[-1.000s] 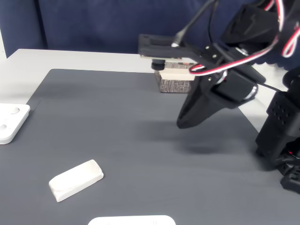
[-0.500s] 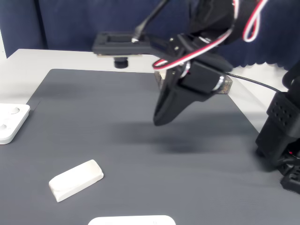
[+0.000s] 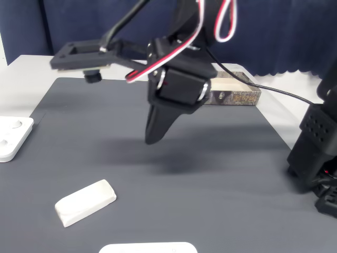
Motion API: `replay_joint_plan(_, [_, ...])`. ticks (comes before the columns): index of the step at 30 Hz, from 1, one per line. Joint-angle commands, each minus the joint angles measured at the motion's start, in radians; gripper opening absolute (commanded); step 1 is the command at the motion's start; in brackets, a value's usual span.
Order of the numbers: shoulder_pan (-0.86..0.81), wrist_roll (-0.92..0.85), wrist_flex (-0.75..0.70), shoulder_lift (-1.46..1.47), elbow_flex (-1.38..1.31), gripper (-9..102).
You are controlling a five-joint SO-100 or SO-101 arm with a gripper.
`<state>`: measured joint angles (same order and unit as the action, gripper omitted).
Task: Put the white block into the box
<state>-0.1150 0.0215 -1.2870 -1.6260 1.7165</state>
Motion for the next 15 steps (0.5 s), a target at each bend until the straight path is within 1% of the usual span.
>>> replay_joint_plan(1, [0.025, -0.002, -0.005, 0.055, -0.144, -2])
replay_joint_plan(10, [0.031, 0.023, 0.002, 0.238, -0.298, -2])
replay_joint_plan(15, [0.046, 0.06, 0.0, 0.371, -0.454, -2])
